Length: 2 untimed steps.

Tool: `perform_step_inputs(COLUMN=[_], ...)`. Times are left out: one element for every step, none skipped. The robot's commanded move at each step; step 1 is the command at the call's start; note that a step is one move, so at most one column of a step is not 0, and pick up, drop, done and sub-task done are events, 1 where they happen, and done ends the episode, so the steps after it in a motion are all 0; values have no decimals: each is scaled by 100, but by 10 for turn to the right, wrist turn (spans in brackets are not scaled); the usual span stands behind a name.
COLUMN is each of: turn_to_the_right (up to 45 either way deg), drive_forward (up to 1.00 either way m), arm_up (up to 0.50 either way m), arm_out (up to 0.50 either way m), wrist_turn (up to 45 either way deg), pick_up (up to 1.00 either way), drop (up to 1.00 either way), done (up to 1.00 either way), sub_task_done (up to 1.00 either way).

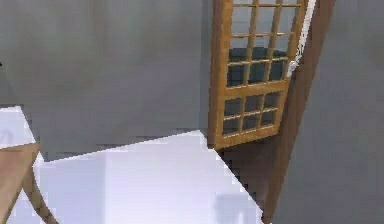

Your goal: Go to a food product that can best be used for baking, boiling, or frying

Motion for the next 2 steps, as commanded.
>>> perform_step_inputs(turn_to_the_right=[0,-210], drive_forward=[100,0], arm_up=[0,0], arm_out=[0,0], wrist_turn=[0,0], pick_up=[0,0], drop=[0,0], done=[0,0], sub_task_done=[0,0])
